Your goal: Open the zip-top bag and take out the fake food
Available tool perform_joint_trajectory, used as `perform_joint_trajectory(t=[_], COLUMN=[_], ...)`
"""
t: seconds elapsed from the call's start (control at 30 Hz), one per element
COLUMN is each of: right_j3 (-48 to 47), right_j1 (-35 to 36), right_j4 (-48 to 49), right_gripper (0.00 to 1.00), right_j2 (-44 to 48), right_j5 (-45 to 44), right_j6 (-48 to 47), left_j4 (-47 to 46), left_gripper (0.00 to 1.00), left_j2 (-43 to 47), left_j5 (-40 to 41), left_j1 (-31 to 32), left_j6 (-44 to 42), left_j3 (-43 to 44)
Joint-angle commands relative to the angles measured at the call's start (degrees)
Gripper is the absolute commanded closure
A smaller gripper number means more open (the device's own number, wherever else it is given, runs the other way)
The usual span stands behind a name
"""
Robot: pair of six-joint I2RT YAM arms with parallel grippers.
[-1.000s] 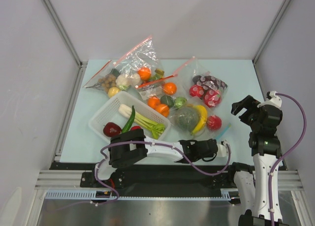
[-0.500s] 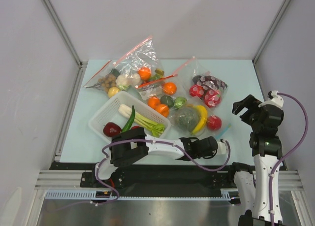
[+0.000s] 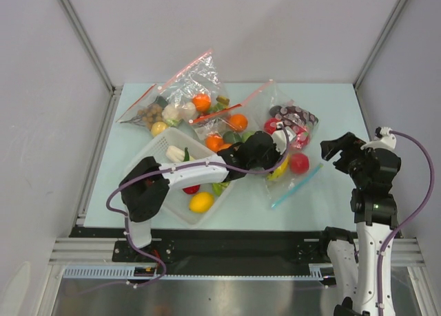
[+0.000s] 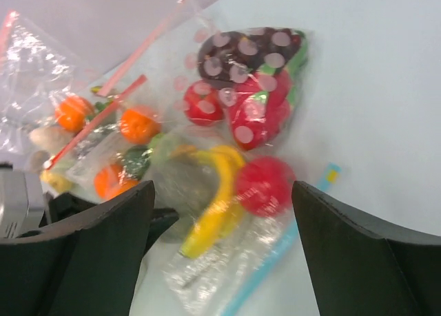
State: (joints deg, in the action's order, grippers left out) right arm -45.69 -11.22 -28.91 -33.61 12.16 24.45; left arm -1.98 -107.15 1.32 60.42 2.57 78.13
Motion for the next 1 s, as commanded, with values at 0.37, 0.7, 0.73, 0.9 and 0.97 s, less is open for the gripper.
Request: perform_joint_trajectory(t=[0.37,0.7,0.73,0.9,0.97], right_j3=[3.77,1.75,1.49,1.75,1.92], right_j1=[3.93,2.61,2.52,2.52,2.52], right_j4=[-4.84,-3.00,-2.74,-2.82,-3.00], right_gripper=[0.16,0.14,0.13,0.13,0.13], right_j2=[6.01,4.87,4.95,5.13,5.30], right_j5=[2.88,-0.21,-0.30,0.05,0.14], right_j6=[2.63,2.53,2.54,2.62,2.62], left_j4=[-6.37,-4.79,-4.79,-4.97,-4.18], left_gripper=[1.00,0.53,0.49,0.39,0.38], left_j2=[5.99,-1.03,-1.65,-5.16,-7.62], left_j5=[-5.55,8.25,9.30,12.91,14.49], left_j1=[3.01,15.25,15.69,17.36,17.62], left_j6=[-0.62,-8.19,-8.45,-9.25,-9.77], left_j3=[-3.93,-7.03,-6.85,-4.92,-3.16])
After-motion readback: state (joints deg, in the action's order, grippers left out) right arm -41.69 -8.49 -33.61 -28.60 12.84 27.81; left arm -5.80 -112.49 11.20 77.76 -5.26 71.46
